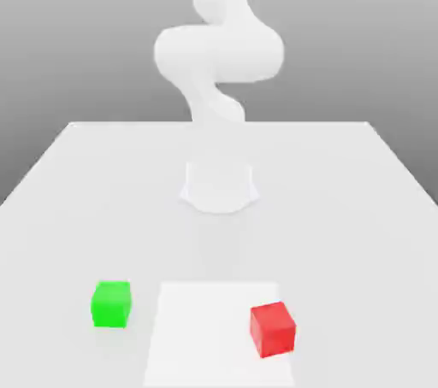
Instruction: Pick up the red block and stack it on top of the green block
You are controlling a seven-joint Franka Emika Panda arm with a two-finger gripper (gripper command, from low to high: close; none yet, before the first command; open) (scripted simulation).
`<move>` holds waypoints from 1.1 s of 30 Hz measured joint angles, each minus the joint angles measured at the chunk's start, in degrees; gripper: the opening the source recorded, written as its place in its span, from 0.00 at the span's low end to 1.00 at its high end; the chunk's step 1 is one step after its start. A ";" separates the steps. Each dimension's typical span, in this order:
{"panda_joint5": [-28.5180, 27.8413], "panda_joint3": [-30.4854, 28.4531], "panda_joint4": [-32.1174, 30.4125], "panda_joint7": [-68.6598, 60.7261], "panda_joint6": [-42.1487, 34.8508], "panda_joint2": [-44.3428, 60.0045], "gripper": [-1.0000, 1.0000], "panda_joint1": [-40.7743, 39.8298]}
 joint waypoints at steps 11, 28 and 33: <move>-0.12 1.68 -8.11 -2.63 11.05 23.20 0.50 2.74; -2.92 2.09 -14.86 -3.40 31.75 58.17 0.00 6.45; -3.02 2.11 -14.85 -3.30 31.74 58.17 0.00 6.44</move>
